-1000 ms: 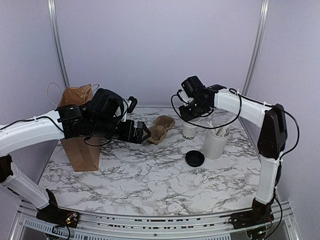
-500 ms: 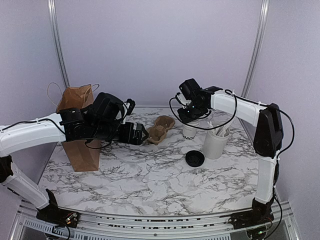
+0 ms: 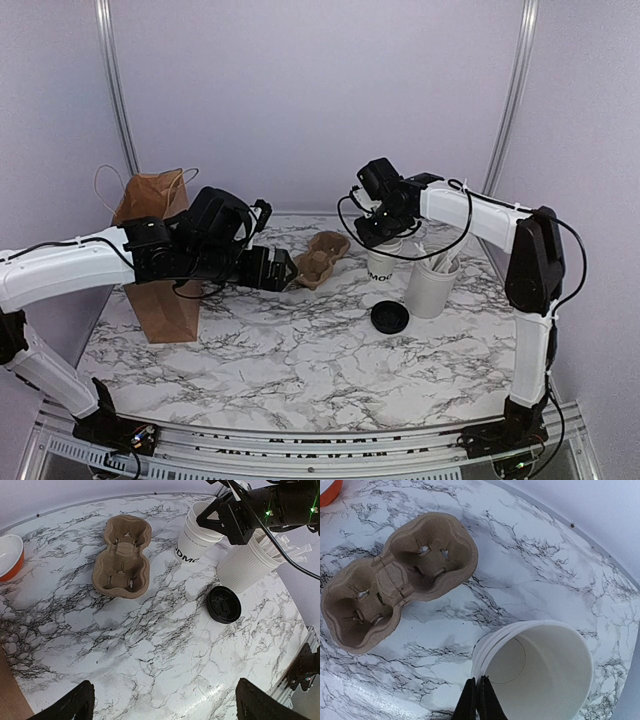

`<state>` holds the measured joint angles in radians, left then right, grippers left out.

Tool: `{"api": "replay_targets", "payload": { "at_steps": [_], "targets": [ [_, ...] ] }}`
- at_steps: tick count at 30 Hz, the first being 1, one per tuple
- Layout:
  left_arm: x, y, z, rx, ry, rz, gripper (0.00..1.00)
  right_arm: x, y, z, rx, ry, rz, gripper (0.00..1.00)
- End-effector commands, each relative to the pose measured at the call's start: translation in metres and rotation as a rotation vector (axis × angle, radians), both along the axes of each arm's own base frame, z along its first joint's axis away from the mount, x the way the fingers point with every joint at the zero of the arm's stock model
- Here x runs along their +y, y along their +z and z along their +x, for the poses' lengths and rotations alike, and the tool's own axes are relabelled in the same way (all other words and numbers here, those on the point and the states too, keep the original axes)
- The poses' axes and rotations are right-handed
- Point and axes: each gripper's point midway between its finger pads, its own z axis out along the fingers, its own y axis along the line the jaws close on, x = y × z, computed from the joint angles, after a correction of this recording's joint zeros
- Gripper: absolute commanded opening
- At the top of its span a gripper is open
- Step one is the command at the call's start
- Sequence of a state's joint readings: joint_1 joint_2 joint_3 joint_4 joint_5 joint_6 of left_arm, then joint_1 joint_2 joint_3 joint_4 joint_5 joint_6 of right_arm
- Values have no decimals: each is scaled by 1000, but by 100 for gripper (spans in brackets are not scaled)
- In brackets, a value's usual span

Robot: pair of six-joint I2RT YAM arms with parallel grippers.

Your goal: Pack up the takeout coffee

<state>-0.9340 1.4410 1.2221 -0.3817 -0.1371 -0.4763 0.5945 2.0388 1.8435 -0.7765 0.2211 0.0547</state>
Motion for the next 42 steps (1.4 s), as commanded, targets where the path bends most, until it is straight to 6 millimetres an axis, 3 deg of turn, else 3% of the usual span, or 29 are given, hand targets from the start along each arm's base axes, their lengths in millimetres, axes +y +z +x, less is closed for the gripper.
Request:
{"api": "replay_targets", "payload": {
  "at_steps": [1, 20, 31, 42],
  "targets": [
    [-3, -6, 3, 2, 3, 1, 99, -4, 6, 9, -15, -15, -9, 2],
    [-7, -12, 4, 17, -9, 10, 99, -15, 14, 11, -45, -54, -87, 0],
    [-7, -15, 4, 21, -14, 16, 99, -8, 26, 8, -80, -50, -125, 0],
    [-7, -17, 3, 26, -16, 18, 99, 3, 3, 4, -25, -19, -113, 4]
  ]
}}
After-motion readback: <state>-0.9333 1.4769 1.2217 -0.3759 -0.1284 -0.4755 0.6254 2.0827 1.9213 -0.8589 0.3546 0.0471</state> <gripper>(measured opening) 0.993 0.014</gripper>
